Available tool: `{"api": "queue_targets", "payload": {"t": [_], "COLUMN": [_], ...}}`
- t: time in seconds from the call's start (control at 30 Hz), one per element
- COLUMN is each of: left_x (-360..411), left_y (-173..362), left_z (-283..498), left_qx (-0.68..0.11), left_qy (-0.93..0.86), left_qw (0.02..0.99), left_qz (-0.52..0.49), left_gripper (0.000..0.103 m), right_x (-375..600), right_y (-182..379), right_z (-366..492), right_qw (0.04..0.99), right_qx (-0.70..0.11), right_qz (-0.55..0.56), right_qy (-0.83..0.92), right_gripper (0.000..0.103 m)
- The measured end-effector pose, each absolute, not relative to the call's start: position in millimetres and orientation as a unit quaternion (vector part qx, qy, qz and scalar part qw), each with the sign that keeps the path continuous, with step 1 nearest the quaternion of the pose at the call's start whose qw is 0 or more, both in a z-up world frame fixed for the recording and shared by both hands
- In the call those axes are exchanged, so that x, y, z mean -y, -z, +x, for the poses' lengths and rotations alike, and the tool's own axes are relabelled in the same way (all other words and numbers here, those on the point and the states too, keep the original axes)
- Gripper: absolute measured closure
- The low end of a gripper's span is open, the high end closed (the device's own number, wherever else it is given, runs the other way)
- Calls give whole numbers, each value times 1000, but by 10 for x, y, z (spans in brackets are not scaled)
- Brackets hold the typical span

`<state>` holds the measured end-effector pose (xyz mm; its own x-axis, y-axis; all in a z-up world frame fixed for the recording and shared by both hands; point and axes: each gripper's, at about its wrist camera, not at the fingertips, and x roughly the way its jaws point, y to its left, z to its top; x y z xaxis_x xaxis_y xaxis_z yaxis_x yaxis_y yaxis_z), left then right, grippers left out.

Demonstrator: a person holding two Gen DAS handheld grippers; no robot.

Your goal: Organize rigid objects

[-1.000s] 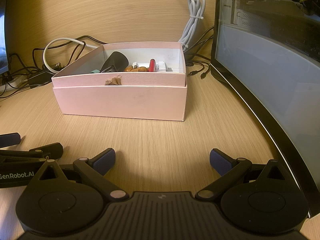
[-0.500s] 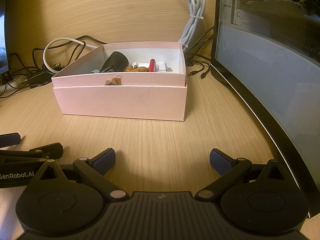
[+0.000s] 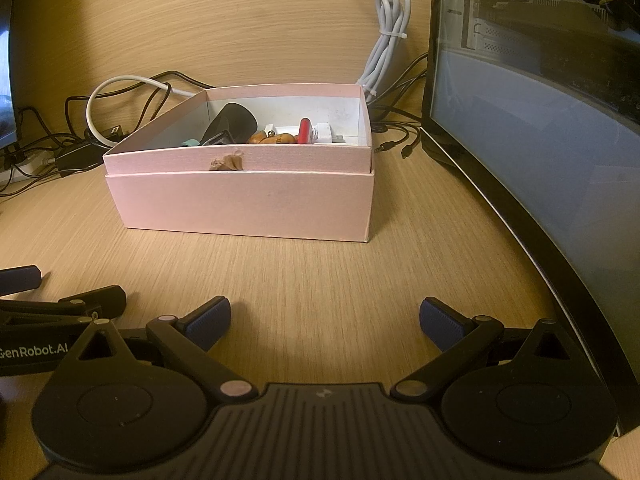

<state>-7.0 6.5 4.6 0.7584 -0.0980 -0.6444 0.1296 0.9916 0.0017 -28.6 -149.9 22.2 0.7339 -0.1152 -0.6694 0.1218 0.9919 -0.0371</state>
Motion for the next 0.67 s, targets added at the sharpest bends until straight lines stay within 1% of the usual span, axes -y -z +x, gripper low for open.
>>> {"api": "queue_targets", "payload": {"t": [0.67], "left_x": [-74], "left_y": [-45], "left_z": [-77], "left_qx": [-343], "left_qy": [67], "left_qw": [936], "left_qz": [27], "left_gripper": [0], "right_x": [1500], "right_y": [-230], "right_z": [-282], "right_qw": [931], "right_qx": [-360], "right_qz": [5], "right_qy": [64], "right_gripper": [2]}}
